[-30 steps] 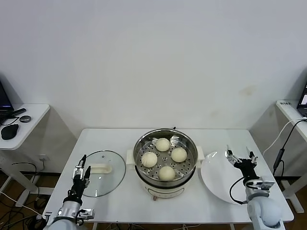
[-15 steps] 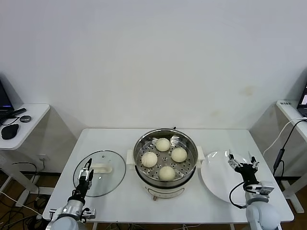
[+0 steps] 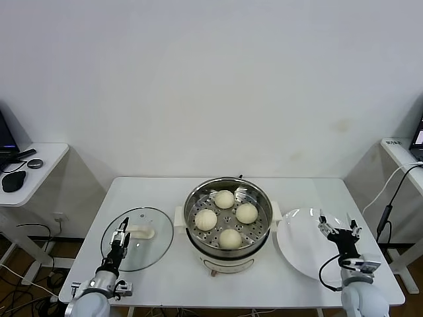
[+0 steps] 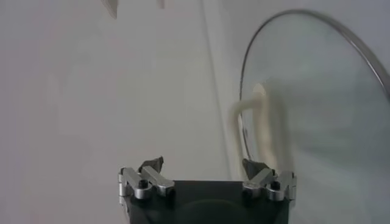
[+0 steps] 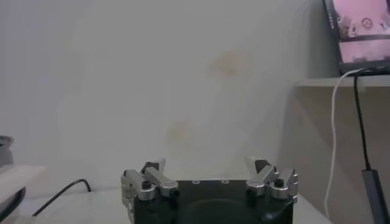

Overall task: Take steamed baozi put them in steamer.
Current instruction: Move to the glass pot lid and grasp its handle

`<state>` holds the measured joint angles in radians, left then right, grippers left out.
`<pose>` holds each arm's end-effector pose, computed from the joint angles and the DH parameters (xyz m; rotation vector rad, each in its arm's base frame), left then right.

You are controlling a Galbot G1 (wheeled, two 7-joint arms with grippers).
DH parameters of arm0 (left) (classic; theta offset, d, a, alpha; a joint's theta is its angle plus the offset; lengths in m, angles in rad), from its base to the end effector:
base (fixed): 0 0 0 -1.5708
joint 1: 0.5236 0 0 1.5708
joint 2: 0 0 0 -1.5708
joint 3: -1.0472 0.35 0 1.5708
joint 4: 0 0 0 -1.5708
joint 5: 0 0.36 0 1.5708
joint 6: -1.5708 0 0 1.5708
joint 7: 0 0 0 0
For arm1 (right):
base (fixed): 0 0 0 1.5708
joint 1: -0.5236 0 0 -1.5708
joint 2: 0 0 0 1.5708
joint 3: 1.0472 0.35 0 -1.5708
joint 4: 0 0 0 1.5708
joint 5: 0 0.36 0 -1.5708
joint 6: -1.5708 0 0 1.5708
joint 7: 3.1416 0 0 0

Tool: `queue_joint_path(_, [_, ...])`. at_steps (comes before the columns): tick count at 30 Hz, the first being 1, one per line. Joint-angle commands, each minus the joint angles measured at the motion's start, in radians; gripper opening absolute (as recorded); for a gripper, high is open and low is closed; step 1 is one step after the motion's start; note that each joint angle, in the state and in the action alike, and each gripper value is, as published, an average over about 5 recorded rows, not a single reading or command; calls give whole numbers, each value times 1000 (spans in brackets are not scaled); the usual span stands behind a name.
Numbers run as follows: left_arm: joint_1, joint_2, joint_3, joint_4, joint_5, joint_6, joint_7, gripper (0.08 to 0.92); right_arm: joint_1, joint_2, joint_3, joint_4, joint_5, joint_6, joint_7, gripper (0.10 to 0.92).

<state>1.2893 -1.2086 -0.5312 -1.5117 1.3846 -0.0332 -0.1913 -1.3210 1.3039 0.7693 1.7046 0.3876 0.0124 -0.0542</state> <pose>0.2659 0.1341 -0.4223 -0.1702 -1.9953 -2.3642 0.2606 -0.1633 -0.3520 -0.2282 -3.0777 -0.1183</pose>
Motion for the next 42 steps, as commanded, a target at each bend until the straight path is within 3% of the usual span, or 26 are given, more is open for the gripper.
queue_joint_path(1, [-62,-3,17,64,-4,2,-5,823,-3,5,5,-3,-3,2,3,823])
queue_joint_path(33, [-203,-47,41,224,-56,56,-71,823,-5,22,12,-31,-11,14,2,823])
queue_joint_path(42, [-215,-54,43,243,-82,57,-41,822,-4,30,3,-35,-17,13,0,823])
